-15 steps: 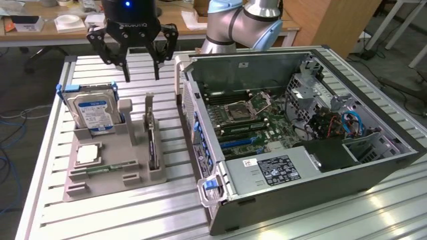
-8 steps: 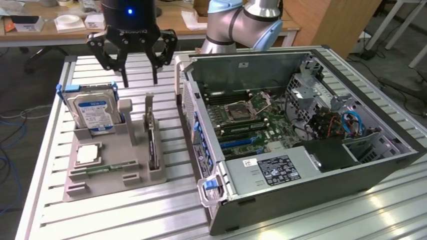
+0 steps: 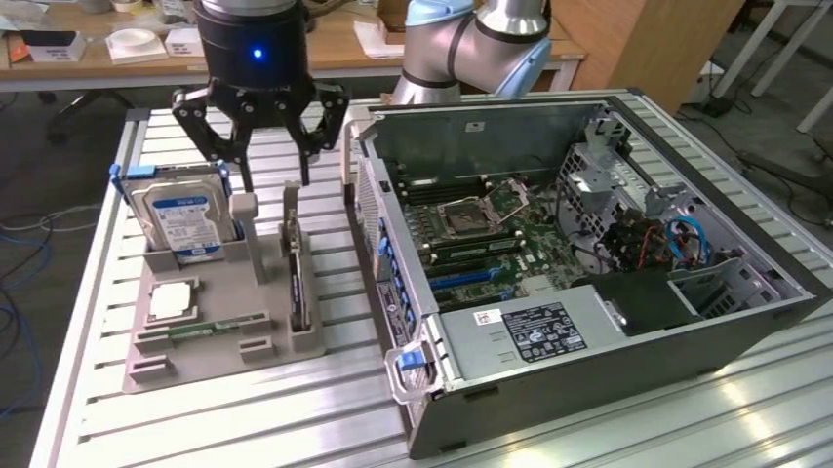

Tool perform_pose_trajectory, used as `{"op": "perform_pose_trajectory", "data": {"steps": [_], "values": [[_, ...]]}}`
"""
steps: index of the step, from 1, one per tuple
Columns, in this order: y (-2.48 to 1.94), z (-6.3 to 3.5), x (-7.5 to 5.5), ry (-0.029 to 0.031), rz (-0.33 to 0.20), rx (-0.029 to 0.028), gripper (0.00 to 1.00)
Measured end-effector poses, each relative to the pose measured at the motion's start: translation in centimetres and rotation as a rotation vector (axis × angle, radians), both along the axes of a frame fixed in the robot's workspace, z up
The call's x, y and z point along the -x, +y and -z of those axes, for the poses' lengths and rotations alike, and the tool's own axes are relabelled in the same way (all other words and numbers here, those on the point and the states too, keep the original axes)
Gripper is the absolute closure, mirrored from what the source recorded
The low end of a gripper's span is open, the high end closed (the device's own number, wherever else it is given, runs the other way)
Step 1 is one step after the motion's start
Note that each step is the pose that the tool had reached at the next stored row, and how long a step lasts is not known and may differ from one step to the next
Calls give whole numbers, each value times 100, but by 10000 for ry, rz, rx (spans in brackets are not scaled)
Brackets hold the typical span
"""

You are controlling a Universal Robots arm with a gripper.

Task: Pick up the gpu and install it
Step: 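Pick up the gpu and move the gpu toward the slot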

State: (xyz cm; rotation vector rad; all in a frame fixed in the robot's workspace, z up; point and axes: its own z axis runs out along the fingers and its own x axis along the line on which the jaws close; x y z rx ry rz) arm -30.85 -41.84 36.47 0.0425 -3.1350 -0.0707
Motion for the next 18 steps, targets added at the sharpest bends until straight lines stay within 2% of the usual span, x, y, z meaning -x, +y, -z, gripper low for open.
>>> {"op": "perform_pose_trajectory", "data": {"steps": [18], "values": [[-98, 327, -1, 1, -2, 0, 41]]}}
